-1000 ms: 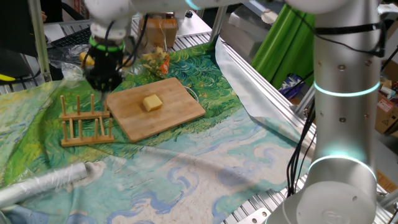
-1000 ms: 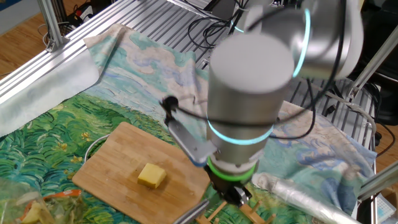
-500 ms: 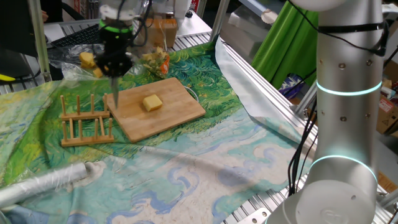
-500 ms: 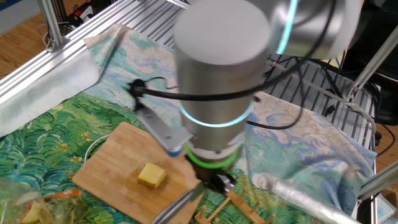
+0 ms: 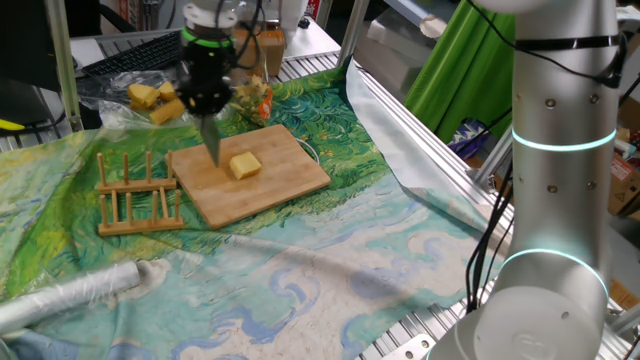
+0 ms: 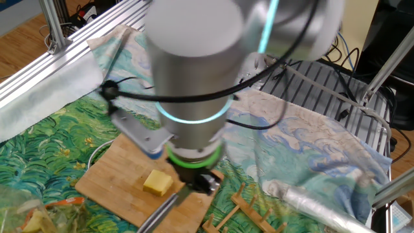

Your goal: Chop the potatoes

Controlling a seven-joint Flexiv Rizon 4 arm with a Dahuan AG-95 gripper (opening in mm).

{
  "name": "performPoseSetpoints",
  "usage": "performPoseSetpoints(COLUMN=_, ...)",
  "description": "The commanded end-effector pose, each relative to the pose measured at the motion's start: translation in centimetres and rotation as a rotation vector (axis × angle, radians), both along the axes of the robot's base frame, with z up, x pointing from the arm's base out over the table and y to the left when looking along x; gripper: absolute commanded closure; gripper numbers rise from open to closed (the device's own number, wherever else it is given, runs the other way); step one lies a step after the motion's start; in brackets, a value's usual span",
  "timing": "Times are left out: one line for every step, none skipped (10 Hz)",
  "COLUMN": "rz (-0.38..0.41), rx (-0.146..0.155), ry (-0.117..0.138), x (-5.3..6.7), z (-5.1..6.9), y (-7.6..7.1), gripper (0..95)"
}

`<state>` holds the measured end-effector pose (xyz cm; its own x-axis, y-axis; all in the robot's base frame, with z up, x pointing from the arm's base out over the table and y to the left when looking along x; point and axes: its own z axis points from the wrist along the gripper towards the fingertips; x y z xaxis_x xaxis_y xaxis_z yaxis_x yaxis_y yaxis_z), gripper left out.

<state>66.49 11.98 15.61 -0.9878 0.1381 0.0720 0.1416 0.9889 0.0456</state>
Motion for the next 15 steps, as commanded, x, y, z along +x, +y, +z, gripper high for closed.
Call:
performPoseSetpoints(rz=0.112, rx=-0.002, ry=-0.016, x=1.2, z=-1.4, y=-3.4, gripper=95.0)
performPoseSetpoints(rz=0.141, rx=-0.001, ry=-0.022, x=1.5, z=-1.9, y=-4.3, gripper=95.0)
performPoseSetpoints(rz=0.184, rx=-0.001, ry=-0.037, x=1.7, z=-2.6, y=-5.7, gripper=95.0)
performPoseSetpoints(rz=0.207, rx=0.000, ry=-0.042, x=1.8, z=-3.0, y=-6.3, gripper=95.0)
performPoseSetpoints(rz=0.240, rx=0.002, ry=-0.049, x=1.7, z=-3.6, y=-7.3, gripper=95.0)
performPoseSetpoints(rz=0.257, rx=0.001, ry=-0.062, x=1.6, z=-4.1, y=-7.8, gripper=95.0)
performPoseSetpoints(rz=0.272, rx=0.000, ry=-0.074, x=1.2, z=-4.7, y=-8.2, gripper=95.0)
performPoseSetpoints(rz=0.280, rx=0.000, ry=-0.079, x=0.9, z=-5.2, y=-8.5, gripper=95.0)
performPoseSetpoints(rz=0.279, rx=0.000, ry=-0.085, x=0.5, z=-5.7, y=-8.7, gripper=95.0)
performPoseSetpoints(rz=0.279, rx=-0.004, ry=-0.090, x=0.3, z=-6.1, y=-8.6, gripper=95.0)
performPoseSetpoints(rz=0.278, rx=-0.004, ry=-0.091, x=0.0, z=-6.3, y=-8.6, gripper=95.0)
performPoseSetpoints(rz=0.269, rx=-0.004, ry=-0.094, x=-0.5, z=-6.9, y=-8.4, gripper=95.0)
performPoseSetpoints(rz=0.269, rx=-0.004, ry=-0.096, x=-0.8, z=-7.2, y=-8.2, gripper=95.0)
performPoseSetpoints(rz=0.267, rx=-0.006, ry=-0.098, x=-1.1, z=-7.5, y=-8.1, gripper=95.0)
performPoseSetpoints(rz=0.267, rx=-0.008, ry=-0.101, x=-1.5, z=-8.0, y=-8.0, gripper=95.0)
